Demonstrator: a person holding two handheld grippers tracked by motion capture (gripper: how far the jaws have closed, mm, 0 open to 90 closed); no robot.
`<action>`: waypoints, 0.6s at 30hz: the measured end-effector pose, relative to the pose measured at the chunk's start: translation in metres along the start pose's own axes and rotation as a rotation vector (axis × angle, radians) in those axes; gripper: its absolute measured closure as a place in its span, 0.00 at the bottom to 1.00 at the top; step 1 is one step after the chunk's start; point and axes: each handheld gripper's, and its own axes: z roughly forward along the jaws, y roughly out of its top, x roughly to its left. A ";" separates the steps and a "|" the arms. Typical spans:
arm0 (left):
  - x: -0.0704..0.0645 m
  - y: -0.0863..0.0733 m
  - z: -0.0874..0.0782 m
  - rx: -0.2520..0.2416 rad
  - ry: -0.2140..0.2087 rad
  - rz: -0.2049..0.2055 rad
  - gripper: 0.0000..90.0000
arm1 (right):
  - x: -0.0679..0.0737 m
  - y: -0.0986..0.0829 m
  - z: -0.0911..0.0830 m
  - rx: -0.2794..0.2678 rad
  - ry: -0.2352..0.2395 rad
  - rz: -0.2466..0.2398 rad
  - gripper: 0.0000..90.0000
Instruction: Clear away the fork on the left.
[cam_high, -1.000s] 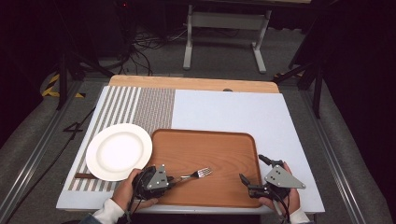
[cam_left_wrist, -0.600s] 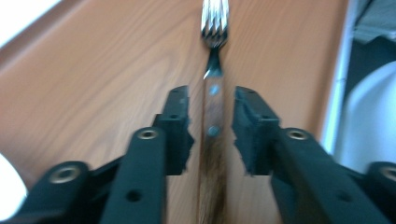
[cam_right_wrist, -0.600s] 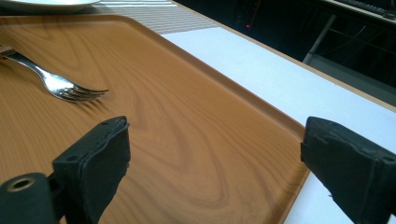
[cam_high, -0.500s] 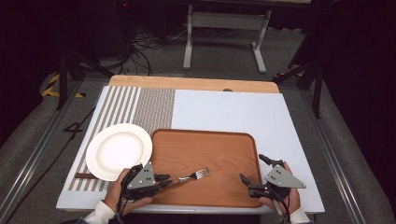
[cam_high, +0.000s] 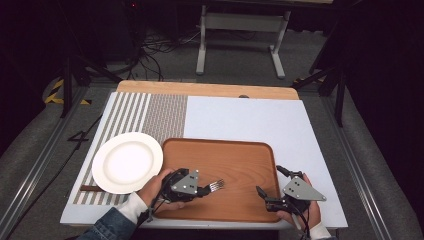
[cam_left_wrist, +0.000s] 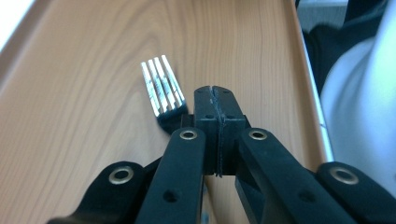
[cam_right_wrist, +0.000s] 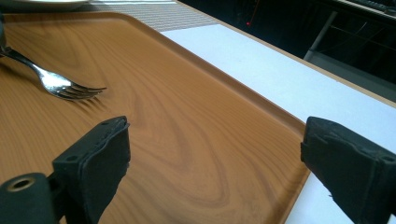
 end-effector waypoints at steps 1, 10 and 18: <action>0.000 0.003 0.004 0.005 -0.019 0.019 1.00 | 0.000 0.000 0.000 0.000 -0.001 -0.001 0.10; 0.010 0.013 0.031 0.144 -0.013 0.081 1.00 | -0.001 0.000 0.000 0.004 0.000 0.000 0.10; 0.026 0.002 0.024 0.167 0.045 0.014 1.00 | -0.001 -0.001 0.001 0.010 -0.003 -0.005 0.10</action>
